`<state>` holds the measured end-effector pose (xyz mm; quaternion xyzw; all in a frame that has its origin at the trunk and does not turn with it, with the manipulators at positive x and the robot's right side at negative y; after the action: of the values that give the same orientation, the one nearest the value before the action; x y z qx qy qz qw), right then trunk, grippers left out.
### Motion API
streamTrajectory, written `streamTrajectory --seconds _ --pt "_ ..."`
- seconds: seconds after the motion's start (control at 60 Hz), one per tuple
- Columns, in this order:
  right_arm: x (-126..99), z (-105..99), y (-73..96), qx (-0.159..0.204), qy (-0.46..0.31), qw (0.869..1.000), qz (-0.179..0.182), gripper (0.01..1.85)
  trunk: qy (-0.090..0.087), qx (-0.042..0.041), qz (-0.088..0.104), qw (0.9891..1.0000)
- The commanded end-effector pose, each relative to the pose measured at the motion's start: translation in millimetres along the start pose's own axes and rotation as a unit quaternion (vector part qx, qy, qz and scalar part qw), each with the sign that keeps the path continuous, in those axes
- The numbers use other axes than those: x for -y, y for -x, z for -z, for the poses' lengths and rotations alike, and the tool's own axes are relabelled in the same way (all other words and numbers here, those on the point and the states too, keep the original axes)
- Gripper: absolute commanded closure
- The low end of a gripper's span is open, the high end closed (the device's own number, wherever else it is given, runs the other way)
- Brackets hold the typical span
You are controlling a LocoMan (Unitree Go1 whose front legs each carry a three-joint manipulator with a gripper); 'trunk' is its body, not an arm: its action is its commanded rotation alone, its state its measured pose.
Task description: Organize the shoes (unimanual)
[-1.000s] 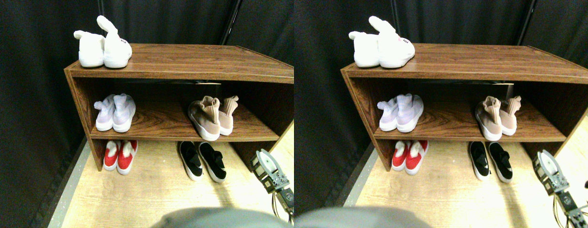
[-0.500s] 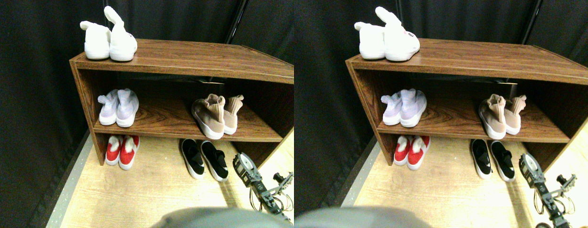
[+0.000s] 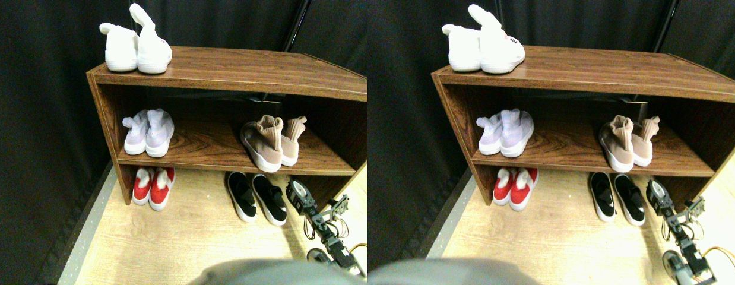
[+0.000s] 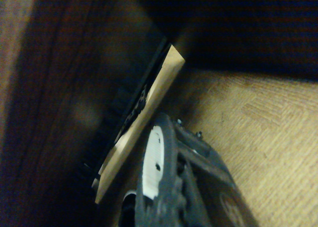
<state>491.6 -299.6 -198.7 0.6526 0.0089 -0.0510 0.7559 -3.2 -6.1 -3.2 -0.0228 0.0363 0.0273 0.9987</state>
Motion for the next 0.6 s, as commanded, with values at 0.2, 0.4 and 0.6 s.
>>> streamTrajectory --seconds 0.2,0.4,0.6 --pt "6.6 -1.9 -14.3 0.02 0.006 1.0 0.01 1.8 0.015 -0.01 -0.012 0.9998" --pt "13.7 2.4 -17.5 0.02 0.011 1.0 0.02 1.8 0.016 -0.0092 -0.014 0.9997" --pt "18.9 12.6 -16.3 -0.007 -0.007 1.0 0.02 1.8 0.019 -0.0107 -0.019 0.9996"
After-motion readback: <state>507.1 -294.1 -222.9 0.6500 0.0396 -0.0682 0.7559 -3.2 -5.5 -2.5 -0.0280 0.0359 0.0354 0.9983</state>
